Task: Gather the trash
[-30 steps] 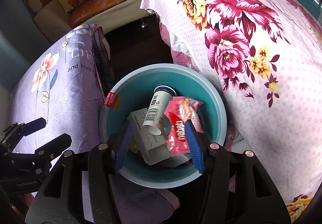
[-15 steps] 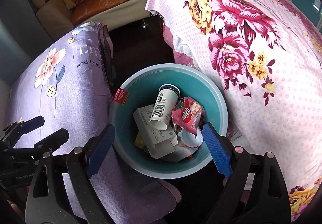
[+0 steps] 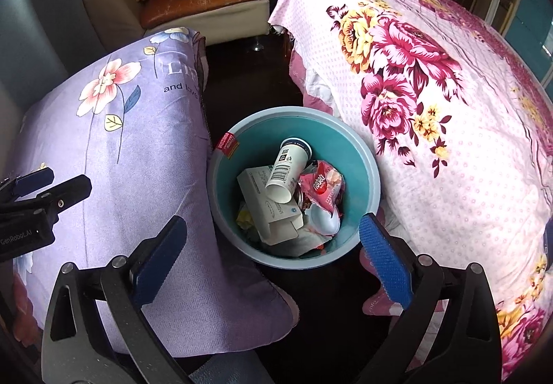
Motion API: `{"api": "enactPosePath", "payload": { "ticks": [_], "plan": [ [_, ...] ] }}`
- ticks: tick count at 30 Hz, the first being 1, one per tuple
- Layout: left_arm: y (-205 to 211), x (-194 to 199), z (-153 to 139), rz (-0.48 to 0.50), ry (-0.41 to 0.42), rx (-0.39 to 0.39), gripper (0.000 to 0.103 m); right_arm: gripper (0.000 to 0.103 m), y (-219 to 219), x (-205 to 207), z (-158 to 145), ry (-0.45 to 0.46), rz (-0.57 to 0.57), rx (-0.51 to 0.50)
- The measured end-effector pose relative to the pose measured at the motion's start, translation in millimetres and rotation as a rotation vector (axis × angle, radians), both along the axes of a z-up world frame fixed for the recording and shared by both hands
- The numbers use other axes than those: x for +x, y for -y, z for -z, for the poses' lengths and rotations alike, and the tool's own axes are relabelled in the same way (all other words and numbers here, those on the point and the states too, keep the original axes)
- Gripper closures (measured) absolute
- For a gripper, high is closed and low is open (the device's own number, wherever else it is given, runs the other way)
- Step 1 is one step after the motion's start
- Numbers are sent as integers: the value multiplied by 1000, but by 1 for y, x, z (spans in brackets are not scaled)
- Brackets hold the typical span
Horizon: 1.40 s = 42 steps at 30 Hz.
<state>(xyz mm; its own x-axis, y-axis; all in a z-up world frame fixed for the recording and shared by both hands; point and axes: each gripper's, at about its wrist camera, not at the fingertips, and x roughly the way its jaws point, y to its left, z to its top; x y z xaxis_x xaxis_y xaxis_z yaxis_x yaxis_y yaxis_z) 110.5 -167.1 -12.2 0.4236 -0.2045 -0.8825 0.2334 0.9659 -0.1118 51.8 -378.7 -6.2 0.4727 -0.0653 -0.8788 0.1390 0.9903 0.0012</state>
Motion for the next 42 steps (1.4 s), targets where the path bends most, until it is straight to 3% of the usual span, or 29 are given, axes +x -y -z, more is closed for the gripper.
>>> {"api": "enactPosePath", "payload": {
  "ticks": [2,19,42],
  "plan": [
    [-7,-5,-3,-12,4,0,4,7,-5,-6,-4,7,-13,-8],
    [-36,-36,-16,-58,58,20,4,7,-25,-34,-22,45,-59,-21],
    [-31,-37,-4,-56,86,59,4,7,-21,-27,-2,8,-42,-7]
  ]
}}
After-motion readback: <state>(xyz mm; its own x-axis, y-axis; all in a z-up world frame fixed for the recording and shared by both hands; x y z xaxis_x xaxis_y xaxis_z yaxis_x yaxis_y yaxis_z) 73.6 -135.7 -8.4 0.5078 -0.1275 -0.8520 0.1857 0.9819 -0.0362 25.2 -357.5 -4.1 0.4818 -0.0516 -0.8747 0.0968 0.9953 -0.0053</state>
